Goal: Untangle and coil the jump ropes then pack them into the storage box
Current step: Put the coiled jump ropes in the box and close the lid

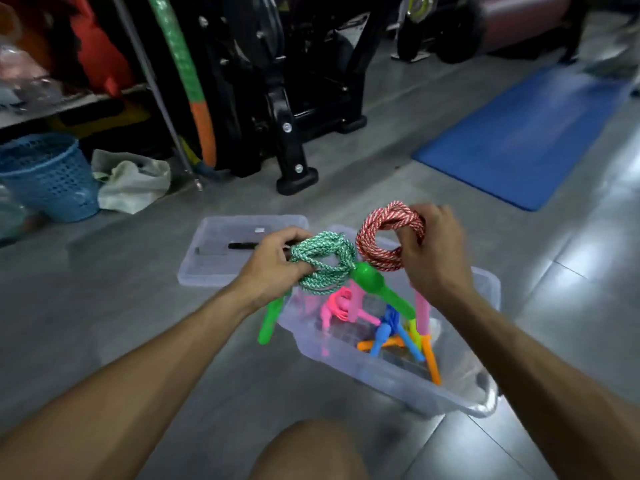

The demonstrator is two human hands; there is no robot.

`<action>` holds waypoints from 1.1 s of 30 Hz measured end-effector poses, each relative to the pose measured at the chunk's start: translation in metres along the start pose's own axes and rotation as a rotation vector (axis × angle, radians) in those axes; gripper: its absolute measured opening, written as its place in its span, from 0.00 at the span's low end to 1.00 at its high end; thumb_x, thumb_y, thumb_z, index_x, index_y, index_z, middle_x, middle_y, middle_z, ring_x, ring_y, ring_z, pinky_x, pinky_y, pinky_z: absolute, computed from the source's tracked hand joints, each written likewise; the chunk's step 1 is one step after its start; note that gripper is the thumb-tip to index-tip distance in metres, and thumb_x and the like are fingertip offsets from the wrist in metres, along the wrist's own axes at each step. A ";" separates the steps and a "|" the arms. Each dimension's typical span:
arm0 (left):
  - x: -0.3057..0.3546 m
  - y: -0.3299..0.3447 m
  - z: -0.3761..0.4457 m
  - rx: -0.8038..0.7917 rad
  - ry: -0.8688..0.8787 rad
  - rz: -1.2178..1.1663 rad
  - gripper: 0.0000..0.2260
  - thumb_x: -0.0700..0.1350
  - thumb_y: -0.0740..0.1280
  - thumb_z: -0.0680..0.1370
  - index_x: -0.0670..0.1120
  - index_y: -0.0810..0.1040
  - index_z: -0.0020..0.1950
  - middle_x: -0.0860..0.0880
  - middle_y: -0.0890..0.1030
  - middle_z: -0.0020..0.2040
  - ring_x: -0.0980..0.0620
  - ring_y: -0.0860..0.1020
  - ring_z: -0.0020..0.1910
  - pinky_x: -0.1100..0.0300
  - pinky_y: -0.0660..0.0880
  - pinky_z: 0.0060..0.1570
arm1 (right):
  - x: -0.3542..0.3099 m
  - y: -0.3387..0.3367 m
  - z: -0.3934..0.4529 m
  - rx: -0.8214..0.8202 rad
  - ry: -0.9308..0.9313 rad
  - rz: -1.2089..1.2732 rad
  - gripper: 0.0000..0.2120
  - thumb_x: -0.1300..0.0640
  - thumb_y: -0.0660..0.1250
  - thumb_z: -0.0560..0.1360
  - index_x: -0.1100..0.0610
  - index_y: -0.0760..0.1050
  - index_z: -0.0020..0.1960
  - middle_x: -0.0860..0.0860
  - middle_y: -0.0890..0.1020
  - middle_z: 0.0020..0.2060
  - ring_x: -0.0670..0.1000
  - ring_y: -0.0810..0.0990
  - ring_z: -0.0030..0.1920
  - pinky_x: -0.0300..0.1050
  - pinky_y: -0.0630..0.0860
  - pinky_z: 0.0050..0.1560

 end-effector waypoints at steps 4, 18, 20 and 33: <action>-0.027 0.062 0.032 -0.070 -0.058 -0.013 0.18 0.24 0.68 0.68 0.46 0.77 0.48 0.48 0.79 0.44 0.59 0.77 0.39 0.68 0.75 0.42 | 0.079 0.010 -0.014 -0.011 0.134 -0.001 0.07 0.64 0.63 0.73 0.61 0.77 0.51 0.60 0.77 0.47 0.60 0.75 0.48 0.45 0.64 0.47; -0.201 0.175 0.144 -0.156 -0.282 0.134 0.16 0.27 0.69 0.68 0.47 0.79 0.47 0.46 0.79 0.41 0.52 0.76 0.40 0.59 0.76 0.44 | 0.281 0.153 -0.041 -0.180 0.522 -0.110 0.09 0.58 0.62 0.76 0.62 0.75 0.53 0.62 0.76 0.50 0.63 0.75 0.49 0.49 0.68 0.47; -0.221 0.183 0.153 -0.176 -0.299 0.185 0.16 0.27 0.69 0.68 0.47 0.78 0.46 0.47 0.80 0.41 0.51 0.76 0.41 0.55 0.77 0.47 | 0.295 0.165 -0.040 -0.187 0.545 -0.114 0.09 0.57 0.62 0.76 0.61 0.75 0.53 0.61 0.75 0.50 0.63 0.75 0.48 0.50 0.70 0.48; -0.183 0.153 0.135 -0.335 -0.070 0.405 0.10 0.47 0.73 0.69 0.50 0.78 0.48 0.52 0.81 0.45 0.54 0.79 0.47 0.58 0.76 0.52 | 0.253 0.157 -0.011 -0.176 0.428 -0.125 0.16 0.56 0.65 0.74 0.61 0.74 0.60 0.61 0.76 0.52 0.62 0.76 0.51 0.50 0.71 0.53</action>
Point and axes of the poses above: each hand's wrist, its own z-axis towards the middle knuckle, its own y-axis out of the palm, x = y × z, the point moved 10 cm from there along z, towards the middle knuckle
